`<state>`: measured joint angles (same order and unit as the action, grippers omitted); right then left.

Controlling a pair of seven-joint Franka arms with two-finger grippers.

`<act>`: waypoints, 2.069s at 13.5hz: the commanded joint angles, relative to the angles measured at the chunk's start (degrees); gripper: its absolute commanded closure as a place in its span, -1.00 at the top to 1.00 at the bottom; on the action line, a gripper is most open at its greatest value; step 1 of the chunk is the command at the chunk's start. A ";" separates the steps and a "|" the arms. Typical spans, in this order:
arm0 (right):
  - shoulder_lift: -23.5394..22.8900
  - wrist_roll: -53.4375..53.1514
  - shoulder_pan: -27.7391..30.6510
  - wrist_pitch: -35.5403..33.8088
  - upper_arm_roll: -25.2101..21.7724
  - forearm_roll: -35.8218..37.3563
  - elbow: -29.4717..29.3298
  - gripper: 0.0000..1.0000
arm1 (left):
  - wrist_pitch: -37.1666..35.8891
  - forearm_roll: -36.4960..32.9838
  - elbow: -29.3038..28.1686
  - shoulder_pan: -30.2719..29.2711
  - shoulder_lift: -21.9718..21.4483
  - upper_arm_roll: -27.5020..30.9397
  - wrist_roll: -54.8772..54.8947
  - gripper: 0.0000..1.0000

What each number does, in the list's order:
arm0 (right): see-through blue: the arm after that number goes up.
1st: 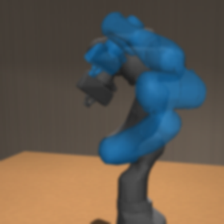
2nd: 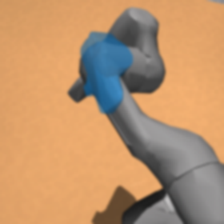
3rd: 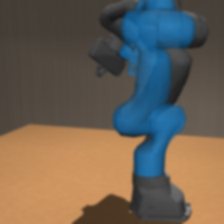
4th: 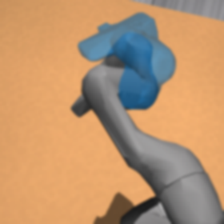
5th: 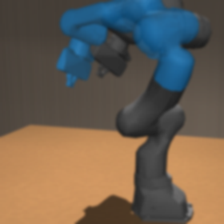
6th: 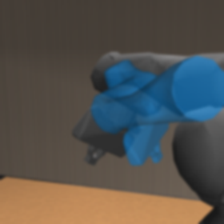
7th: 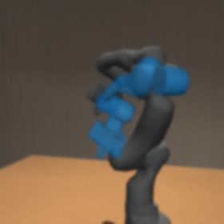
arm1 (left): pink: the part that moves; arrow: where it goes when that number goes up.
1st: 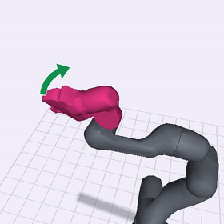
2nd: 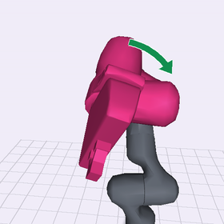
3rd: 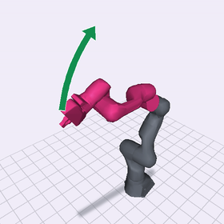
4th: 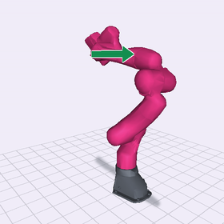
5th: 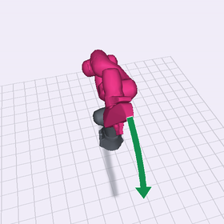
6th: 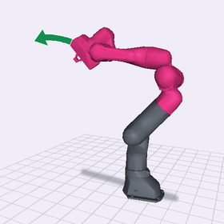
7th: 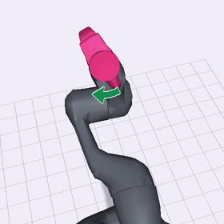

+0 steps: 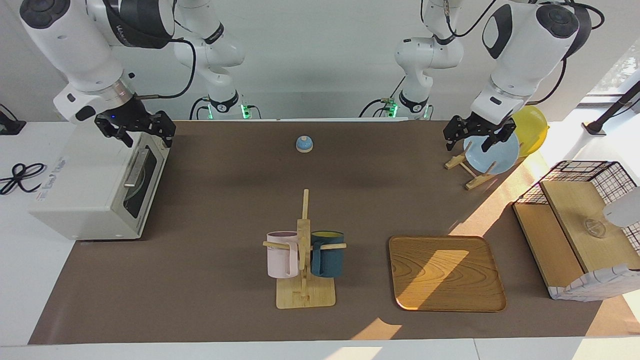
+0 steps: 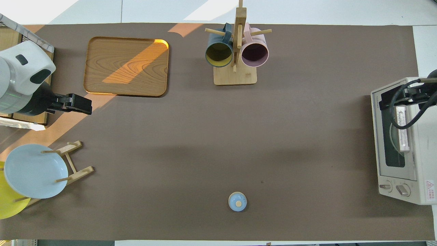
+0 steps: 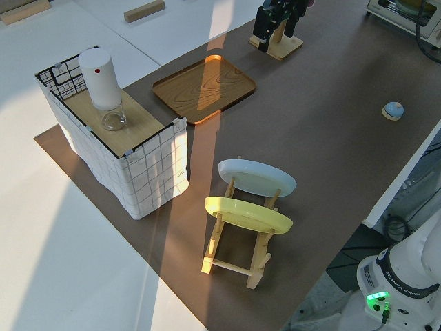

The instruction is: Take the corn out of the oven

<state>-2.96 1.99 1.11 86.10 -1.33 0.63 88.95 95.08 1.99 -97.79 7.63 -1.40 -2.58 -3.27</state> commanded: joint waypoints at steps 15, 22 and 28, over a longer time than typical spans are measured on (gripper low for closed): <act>5.95 4.87 3.02 15.94 -0.17 0.94 18.01 -1.00 | 0.63 0.82 -0.47 -0.77 -0.80 -0.32 0.55 1.00; 4.81 -8.58 3.72 17.35 -0.17 11.92 22.85 -1.00 | 0.63 0.82 -0.47 -0.77 -0.80 -0.40 0.55 1.00; 4.01 -8.06 6.36 18.05 -0.08 16.32 24.96 -1.00 | 0.63 0.82 -0.47 -0.77 -0.80 -0.32 0.55 1.00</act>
<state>0.85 -5.90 6.88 102.85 -2.01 13.93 112.22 95.09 1.99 -97.79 7.63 -1.40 -2.58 -3.27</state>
